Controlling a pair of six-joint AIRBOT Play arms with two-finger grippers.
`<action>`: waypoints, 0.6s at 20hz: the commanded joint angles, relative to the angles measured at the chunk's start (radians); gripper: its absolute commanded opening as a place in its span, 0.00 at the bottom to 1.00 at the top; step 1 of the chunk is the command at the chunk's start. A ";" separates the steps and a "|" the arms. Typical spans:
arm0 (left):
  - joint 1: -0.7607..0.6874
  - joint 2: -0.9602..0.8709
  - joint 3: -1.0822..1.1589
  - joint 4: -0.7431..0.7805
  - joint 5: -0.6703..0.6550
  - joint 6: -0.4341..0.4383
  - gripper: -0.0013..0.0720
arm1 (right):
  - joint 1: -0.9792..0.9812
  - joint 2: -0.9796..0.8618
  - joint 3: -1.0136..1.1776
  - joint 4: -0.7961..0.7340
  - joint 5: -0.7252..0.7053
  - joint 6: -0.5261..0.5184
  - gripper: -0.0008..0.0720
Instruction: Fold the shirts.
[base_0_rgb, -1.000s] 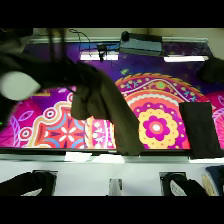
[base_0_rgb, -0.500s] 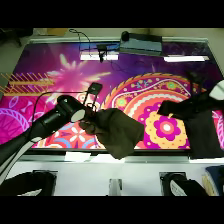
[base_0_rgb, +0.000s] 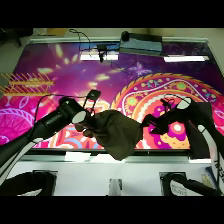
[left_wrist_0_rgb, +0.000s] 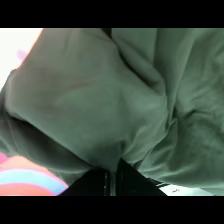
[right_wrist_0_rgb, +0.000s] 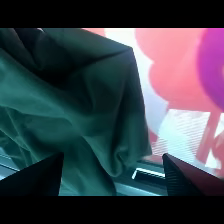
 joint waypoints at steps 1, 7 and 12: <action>0.000 0.002 0.000 -0.015 -0.014 0.000 0.07 | 0.011 -0.083 -0.012 0.151 -0.077 -0.054 0.91; 0.000 0.009 0.000 -0.015 -0.015 0.000 0.07 | 0.139 -0.096 -0.012 0.069 -0.225 -0.044 0.78; 0.004 0.048 0.024 -0.018 -0.040 0.124 0.07 | 0.143 -0.062 0.069 0.014 -0.132 -0.093 0.05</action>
